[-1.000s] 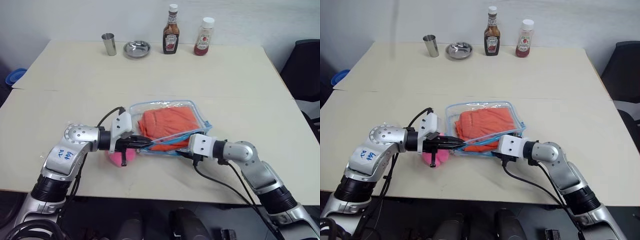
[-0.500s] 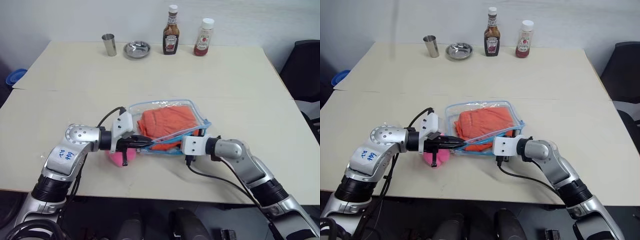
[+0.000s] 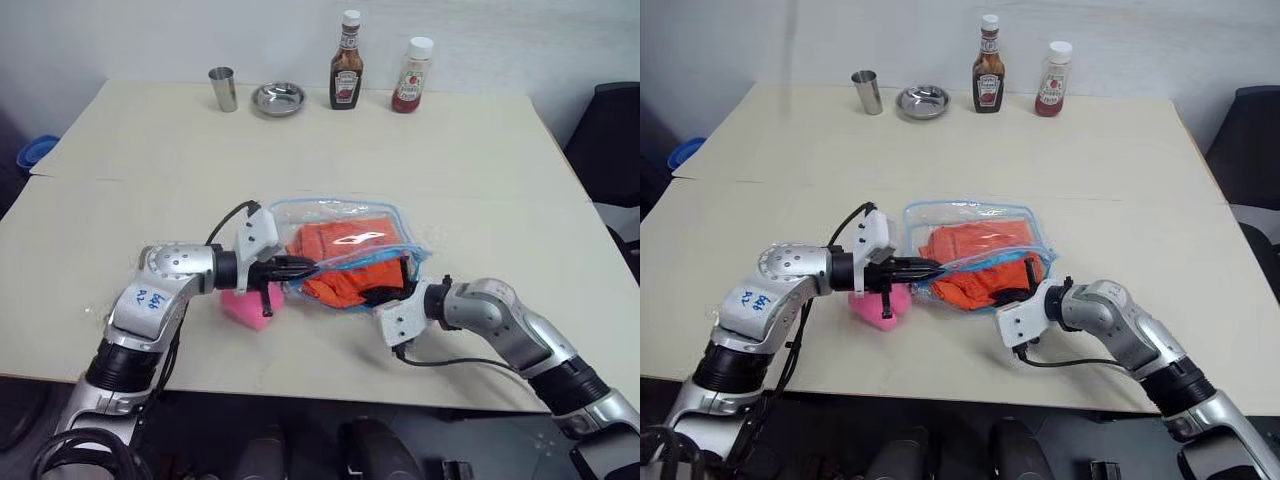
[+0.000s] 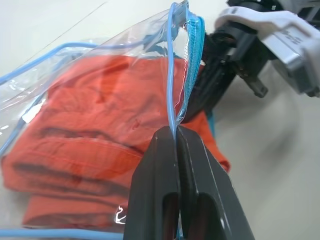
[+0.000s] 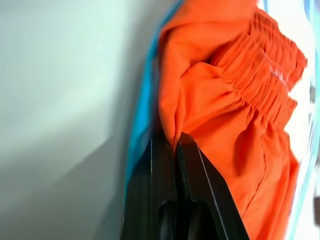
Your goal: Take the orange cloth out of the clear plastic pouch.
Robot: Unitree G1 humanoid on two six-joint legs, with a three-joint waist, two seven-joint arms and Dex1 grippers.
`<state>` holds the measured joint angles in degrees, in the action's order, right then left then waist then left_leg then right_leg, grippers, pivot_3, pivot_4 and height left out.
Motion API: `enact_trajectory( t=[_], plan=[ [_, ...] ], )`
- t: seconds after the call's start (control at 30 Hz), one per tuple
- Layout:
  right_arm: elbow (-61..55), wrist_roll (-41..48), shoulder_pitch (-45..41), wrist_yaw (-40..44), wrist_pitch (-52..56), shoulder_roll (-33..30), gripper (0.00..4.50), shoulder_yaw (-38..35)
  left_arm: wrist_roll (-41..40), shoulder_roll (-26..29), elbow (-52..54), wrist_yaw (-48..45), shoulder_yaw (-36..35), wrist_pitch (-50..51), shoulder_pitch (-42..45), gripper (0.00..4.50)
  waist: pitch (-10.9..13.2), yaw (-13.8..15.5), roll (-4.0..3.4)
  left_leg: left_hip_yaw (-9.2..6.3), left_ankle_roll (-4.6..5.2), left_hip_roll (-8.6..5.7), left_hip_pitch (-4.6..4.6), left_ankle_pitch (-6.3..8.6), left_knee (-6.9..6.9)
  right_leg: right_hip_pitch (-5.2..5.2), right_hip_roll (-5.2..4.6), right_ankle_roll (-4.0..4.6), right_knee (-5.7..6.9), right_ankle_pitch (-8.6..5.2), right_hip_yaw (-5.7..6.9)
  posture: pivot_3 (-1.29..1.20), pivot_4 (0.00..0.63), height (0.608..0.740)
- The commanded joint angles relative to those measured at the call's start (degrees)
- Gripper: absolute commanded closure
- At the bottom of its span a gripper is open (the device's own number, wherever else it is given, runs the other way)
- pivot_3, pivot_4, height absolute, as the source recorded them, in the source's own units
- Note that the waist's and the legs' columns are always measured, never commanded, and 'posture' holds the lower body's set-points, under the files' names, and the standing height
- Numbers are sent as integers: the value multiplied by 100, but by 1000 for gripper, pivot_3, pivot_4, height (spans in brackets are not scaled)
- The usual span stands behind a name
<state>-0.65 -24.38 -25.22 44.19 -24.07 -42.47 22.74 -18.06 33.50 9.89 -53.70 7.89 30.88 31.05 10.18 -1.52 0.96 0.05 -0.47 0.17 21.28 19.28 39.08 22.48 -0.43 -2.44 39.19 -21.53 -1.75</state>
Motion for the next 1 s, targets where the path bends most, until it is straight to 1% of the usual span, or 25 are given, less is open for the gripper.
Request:
enact_trajectory(
  t=[0.03,0.13,0.2,0.27,0.33,0.43,0.53,0.6,0.7,0.87,0.93,1.0],
  plan=[
    [-327,-80,218,100,-551,-255,4451,59,263,-23,-171,138,84,-274,92,4500,0,5,0,0,0,0,0,0,0,0,0,0,0,0,0,0,150,740],
    [-570,89,396,166,-815,-552,4451,-142,393,-70,-344,157,157,-400,145,4500,0,11,0,-1,0,0,2,0,0,0,0,0,-2,0,1,0,150,740],
    [-728,362,598,270,-1037,-861,4451,-297,651,-39,-520,177,277,-670,178,4500,0,17,0,0,0,0,2,0,0,0,-1,0,-3,0,-1,0,150,740],
    [-938,853,863,486,-1551,-1395,4451,-416,857,-53,-775,303,311,-806,236,4500,1,28,-1,0,0,-1,2,0,0,0,0,0,-3,0,0,0,150,740],
    [-1066,1083,1067,601,-1931,-1822,4451,-535,959,-70,-956,376,301,-874,281,4500,2,38,-2,1,1,-1,2,0,0,0,0,0,-5,0,-1,0,150,740],
    [-895,1331,1534,663,-2457,-2600,4451,-898,1102,-62,-1233,475,256,-1013,363,4500,2,28,-2,3,1,-1,1,0,0,-3,0,0,-5,0,-2,0,150,740],
    [-626,1412,1824,607,-2644,-2934,4451,-1166,1151,-53,-1350,496,222,-1085,400,4500,2,-20,-1,7,1,3,-5,0,-1,-4,5,0,-2,0,-6,0,150,740],
    [-115,1346,2067,506,-2828,-3170,4451,-1435,1201,-19,-1411,541,179,-1103,411,4500,2,-18,-1,14,1,5,-9,0,-2,-4,9,0,2,0,-12,0,150,740],
    [410,1341,2238,385,-2914,-3296,4451,-1700,1221,14,-1458,536,127,-1122,412,4500,2,-3,-1,19,1,5,-9,0,-1,-3,6,0,2,0,-16,0,150,740],
    [1991,1207,2057,11,-2900,-3378,4451,-2135,1065,348,-1162,83,91,-1166,166,4500,2,-20,-1,23,1,6,-11,0,-1,-2,7,0,4,0,-19,0,150,740],
    [2370,1576,2001,-13,-2612,-3262,4451,-2326,924,497,-965,-182,70,-1134,30,4500,2,-25,-2,27,1,7,-14,0,-3,-1,8,0,6,0,-23,0,150,740],
    [2354,2012,2007,81,-2154,-3077,4451,-2473,746,645,-662,-480,69,-1110,-156,4500,2,-39,-2,29,1,9,-15,-1,-3,-1,9,0,8,0,-25,0,150,740]
  ],
)
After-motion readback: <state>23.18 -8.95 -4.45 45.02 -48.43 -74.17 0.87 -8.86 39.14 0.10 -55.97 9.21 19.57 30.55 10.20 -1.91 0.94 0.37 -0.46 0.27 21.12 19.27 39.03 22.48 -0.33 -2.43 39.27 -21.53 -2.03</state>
